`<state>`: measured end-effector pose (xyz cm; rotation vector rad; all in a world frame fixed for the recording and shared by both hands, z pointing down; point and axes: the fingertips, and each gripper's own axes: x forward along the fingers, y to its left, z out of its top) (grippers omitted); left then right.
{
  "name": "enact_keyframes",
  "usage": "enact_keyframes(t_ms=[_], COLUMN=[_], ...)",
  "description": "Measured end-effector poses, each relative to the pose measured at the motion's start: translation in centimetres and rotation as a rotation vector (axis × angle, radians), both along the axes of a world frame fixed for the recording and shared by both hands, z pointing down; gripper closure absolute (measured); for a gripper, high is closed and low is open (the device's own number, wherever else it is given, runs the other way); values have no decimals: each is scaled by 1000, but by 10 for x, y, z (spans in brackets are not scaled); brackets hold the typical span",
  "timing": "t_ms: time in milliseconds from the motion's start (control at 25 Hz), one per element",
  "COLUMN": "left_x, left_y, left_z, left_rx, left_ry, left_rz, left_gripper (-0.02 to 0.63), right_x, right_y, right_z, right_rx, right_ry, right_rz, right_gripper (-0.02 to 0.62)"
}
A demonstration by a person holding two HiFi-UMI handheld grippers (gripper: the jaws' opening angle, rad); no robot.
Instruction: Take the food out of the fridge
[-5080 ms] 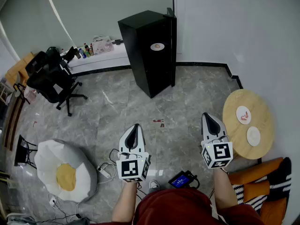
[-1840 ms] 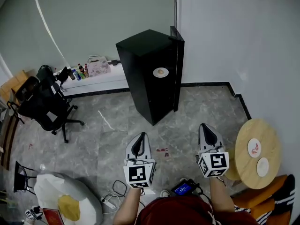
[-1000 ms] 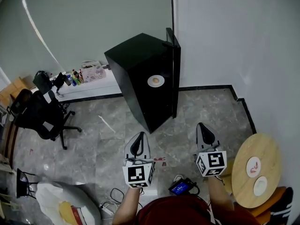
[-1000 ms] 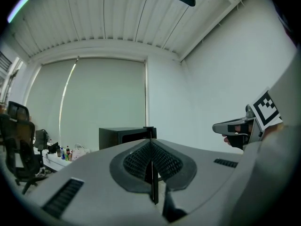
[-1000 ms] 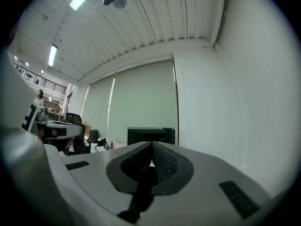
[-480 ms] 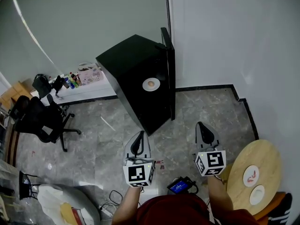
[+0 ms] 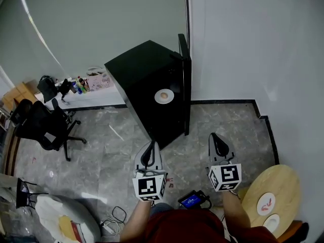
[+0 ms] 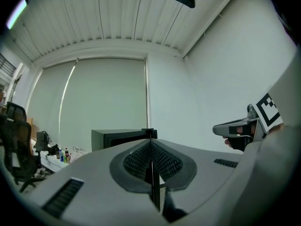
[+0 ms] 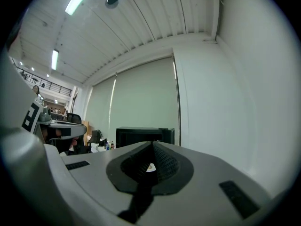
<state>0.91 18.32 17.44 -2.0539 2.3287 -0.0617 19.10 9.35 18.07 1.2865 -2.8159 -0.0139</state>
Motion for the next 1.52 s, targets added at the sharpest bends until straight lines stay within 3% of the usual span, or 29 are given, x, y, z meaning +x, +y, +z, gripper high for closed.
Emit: enact_keyframes(t_ms=[320, 640, 840, 1000, 1160, 1520], left_x=[-19, -66, -95, -117, -133, -156], left_y=[-36, -91, -121, -142, -157, -191], left_z=[11, 26, 19, 16, 14, 30], left_rx=[-1, 0, 34, 108, 138, 142], left_ry=[5, 2, -6, 56, 68, 79], left_rz=[9, 34, 58, 64, 94, 148], left_gripper=[592, 592, 592, 592, 592, 592], right_x=[-29, -77, -113, -140, -163, -196], right_y=[-29, -78, -107, -123, -138, -166], right_z=[15, 24, 15, 17, 18, 33], right_rx=[-3, -2, 13, 18, 8, -23], right_ry=[46, 57, 54, 63, 71, 80], right_rz=[-20, 1, 4, 1, 4, 29], right_gripper=[574, 574, 574, 574, 572, 574])
